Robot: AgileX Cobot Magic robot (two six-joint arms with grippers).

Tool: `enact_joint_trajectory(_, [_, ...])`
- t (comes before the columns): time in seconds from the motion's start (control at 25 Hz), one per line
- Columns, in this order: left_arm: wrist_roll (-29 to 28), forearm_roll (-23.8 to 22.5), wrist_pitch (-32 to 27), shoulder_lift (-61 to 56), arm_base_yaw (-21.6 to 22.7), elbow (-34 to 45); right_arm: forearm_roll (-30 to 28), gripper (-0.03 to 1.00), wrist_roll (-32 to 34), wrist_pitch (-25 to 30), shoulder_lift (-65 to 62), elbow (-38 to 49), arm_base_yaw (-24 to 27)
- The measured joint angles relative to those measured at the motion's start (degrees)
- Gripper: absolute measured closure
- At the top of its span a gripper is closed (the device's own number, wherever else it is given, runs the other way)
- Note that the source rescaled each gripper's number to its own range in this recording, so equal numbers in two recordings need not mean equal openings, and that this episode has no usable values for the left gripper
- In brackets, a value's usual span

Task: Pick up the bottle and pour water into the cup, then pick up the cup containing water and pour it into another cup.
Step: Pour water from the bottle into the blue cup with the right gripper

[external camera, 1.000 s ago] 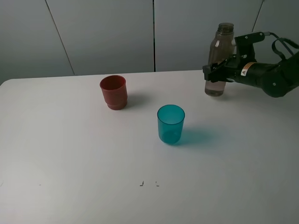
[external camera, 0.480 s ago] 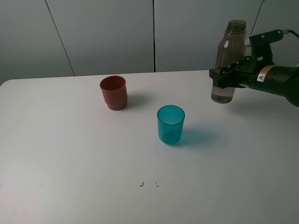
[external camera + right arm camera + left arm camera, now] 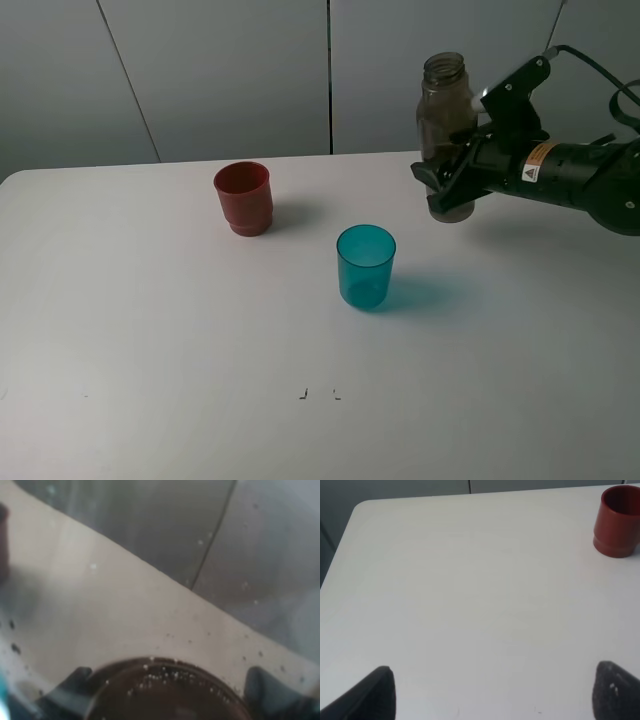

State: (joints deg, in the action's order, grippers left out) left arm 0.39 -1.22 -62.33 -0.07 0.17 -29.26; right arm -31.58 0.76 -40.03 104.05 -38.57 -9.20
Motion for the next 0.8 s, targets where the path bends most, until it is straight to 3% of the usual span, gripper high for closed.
enact_joint_trajectory(0.32, [0.0, 0.0, 0.0, 0.0, 0.0, 0.0, 2.3, 0.96, -7.2, -0.1, 0.0, 0.0, -1.4])
enact_joint_trajectory(0.8, [0.0, 0.0, 0.0, 0.0, 0.0, 0.0, 2.3, 0.96, -10.5, 0.7, 0.0, 0.0, -1.4])
